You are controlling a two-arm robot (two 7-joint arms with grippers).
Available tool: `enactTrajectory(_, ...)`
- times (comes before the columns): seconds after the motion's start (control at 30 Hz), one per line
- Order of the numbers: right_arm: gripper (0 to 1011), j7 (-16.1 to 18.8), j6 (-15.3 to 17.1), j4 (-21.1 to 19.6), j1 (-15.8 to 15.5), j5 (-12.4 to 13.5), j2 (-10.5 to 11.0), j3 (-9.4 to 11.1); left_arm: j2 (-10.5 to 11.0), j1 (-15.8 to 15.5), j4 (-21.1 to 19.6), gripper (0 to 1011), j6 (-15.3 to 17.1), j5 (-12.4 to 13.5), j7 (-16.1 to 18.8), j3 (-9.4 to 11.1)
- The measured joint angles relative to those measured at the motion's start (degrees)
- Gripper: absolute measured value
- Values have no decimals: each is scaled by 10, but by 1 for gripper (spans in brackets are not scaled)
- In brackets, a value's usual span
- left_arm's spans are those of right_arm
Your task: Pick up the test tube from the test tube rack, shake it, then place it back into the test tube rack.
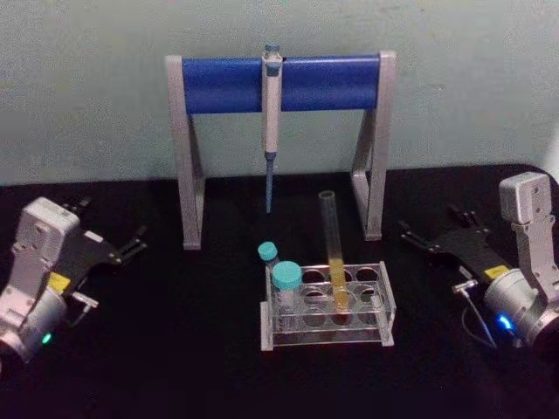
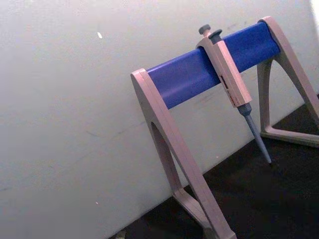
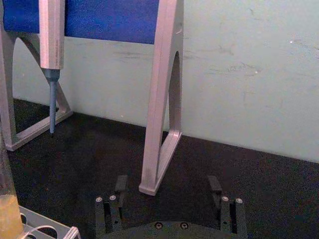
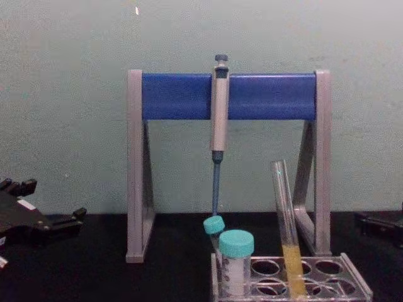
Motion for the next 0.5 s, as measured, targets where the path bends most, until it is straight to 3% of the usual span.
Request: enactTrajectory(0.5, 1000, 0, 0, 0, 0, 0, 0, 0, 0, 0, 0, 1001, 0, 0, 0, 0)
